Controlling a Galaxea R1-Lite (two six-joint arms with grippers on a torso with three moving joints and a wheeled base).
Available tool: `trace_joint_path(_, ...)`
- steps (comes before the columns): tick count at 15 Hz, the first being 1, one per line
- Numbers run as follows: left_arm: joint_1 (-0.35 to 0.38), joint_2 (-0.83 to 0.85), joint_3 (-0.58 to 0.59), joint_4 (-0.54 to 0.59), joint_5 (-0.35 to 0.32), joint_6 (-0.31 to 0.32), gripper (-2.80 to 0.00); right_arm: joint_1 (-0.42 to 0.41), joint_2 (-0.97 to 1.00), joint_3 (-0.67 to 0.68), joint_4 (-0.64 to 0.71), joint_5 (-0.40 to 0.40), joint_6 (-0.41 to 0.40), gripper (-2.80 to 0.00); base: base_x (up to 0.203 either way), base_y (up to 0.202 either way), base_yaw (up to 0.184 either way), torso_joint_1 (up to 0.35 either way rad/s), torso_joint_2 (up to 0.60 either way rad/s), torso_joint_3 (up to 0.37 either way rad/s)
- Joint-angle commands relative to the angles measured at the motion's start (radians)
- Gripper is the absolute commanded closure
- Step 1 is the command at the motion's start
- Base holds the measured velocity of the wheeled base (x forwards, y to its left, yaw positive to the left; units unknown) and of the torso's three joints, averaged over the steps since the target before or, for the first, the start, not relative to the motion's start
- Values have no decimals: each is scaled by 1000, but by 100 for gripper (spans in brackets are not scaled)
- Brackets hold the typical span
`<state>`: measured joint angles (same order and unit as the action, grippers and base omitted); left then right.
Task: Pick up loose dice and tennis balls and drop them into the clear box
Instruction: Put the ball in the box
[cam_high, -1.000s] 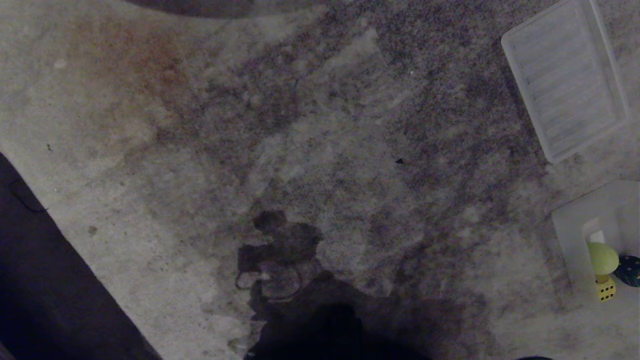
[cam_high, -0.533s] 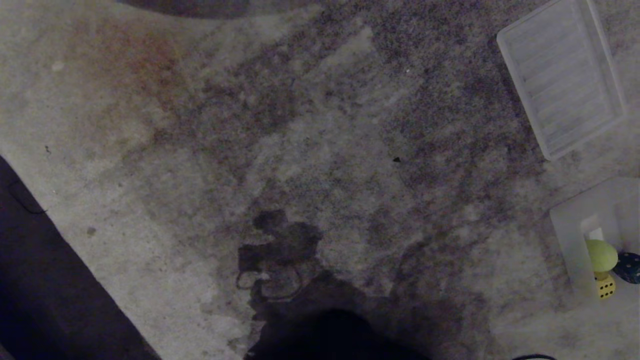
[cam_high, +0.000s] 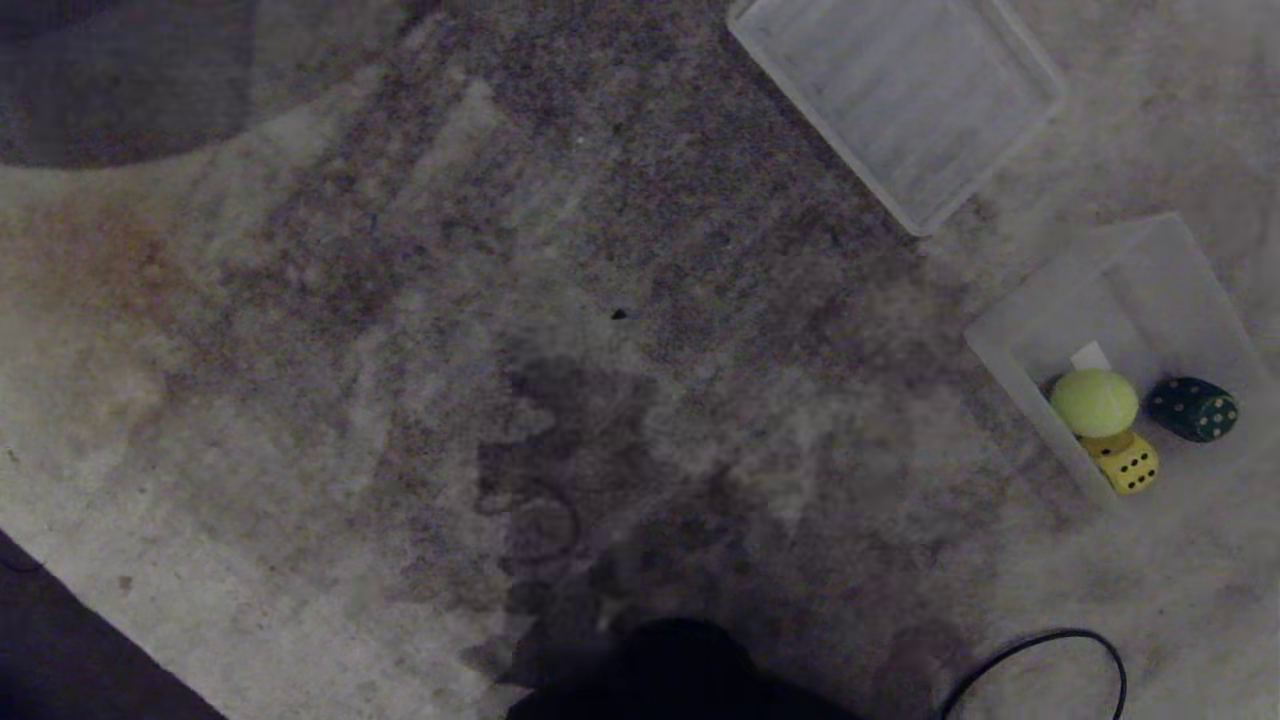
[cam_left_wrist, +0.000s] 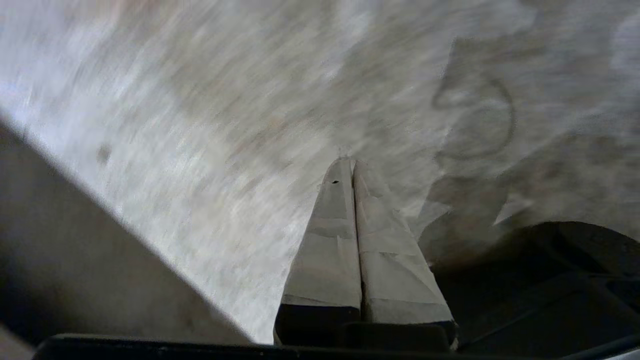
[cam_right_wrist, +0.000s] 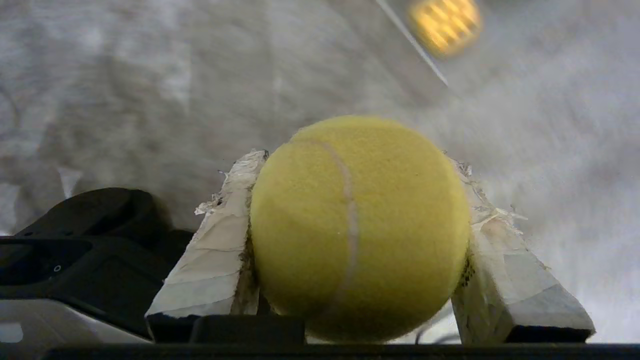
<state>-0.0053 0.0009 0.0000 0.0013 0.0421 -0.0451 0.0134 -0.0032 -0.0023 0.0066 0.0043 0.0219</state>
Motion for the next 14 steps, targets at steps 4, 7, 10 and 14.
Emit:
trace_joint_path(4, 0, 1, 2, 0, 2, -1, 0, 0, 3, 1, 0, 2, -2, 0, 4, 10, -148, 5, 4, 1)
trace_joint_path(7, 1, 1, 2, 0, 4, -4, 0, 0, 3, 1, 0, 2, -2, 0, 0, 1, -27, 1, 1, 0)
trace_joint_path(10, -1, 1, 2, 0, 3, 0, 0, 0, 3, 1, 0, 2, -5, 0, 0, 0, 0, 0, 0, 0)
trace_joint_path(14, -1, 1, 2, 0, 2, -1, 0, 0, 3, 1, 0, 2, -8, 0, 0, 0, 0, 0, 0, 0)
